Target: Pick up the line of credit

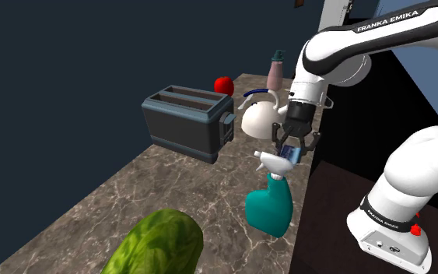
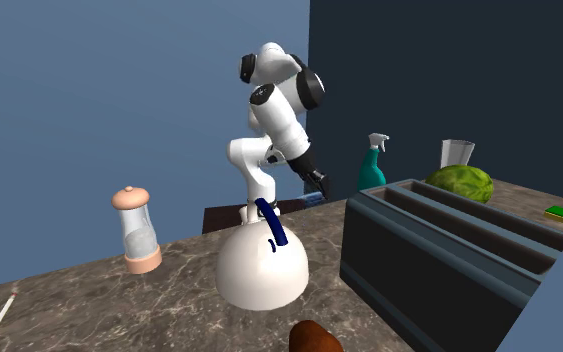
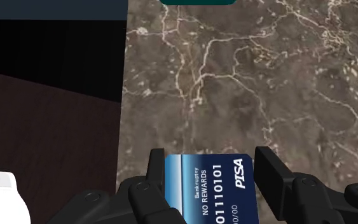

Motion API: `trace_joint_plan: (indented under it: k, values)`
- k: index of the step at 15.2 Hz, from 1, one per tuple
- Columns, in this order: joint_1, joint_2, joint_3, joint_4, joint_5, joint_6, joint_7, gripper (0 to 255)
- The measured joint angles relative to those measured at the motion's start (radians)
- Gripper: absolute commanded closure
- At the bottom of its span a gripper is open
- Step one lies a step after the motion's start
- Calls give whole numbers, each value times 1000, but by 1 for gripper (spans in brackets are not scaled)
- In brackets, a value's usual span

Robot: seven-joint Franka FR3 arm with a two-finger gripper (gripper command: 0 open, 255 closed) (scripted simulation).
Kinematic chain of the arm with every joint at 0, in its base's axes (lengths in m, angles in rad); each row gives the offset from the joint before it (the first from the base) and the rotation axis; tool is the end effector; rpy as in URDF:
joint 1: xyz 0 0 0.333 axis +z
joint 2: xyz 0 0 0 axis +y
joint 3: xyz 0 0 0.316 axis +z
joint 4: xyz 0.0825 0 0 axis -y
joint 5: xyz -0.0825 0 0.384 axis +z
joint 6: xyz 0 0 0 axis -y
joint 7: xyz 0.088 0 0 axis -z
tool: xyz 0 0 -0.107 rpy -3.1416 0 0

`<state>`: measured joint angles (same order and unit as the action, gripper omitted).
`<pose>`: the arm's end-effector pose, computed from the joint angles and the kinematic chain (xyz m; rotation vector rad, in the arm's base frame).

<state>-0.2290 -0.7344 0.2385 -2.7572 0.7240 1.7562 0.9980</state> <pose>0.3019 0.0566 0.4083 -2.1525 1.6481 0.6430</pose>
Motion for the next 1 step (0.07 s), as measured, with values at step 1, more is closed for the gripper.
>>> trace_joint_plan:
  k: [1]
  values:
    - [-1, -3, -2, 8, -3, -10, 6, 255]
